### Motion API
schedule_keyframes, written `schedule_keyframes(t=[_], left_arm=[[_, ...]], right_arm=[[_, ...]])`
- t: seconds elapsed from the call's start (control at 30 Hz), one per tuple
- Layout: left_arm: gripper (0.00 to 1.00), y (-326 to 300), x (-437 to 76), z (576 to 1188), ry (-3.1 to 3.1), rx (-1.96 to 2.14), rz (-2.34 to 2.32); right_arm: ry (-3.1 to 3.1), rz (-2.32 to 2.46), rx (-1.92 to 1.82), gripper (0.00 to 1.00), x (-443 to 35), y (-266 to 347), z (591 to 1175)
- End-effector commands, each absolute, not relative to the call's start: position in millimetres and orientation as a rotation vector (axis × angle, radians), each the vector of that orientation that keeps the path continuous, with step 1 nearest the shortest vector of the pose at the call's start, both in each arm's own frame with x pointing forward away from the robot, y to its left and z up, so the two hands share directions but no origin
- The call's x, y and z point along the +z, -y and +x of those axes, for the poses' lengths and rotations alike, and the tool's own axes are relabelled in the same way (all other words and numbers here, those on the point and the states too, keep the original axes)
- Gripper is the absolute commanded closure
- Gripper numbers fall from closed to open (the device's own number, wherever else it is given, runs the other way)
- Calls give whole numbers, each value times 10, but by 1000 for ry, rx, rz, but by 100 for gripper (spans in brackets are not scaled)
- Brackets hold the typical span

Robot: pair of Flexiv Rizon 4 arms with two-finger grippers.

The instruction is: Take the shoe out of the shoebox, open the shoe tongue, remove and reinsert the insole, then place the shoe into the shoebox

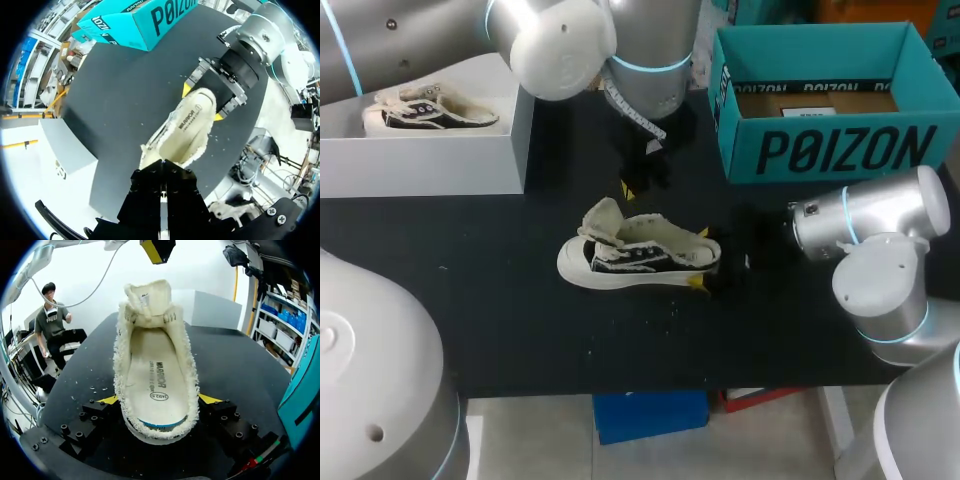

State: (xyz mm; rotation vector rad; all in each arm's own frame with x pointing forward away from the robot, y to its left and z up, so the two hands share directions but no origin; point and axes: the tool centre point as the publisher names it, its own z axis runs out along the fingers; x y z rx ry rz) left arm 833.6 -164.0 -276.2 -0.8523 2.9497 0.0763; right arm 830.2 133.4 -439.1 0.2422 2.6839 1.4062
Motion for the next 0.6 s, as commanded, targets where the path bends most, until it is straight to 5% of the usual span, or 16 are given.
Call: schedule_keyframes(t=[0.03,0.23,0.6], left_arm=[[100,1640,-2776,8331,-2950,73,-851],[100,1797,-2787,8263,-3248,-430,-273],[100,1927,-2809,8187,-3268,-310,-59]], right_arm=[[-2684,245,1405,100,-4415,-1322,8313],[-2684,245,1405,100,-4415,-1322,8313],[-2684,245,1405,100,-4415,-1322,8313]])
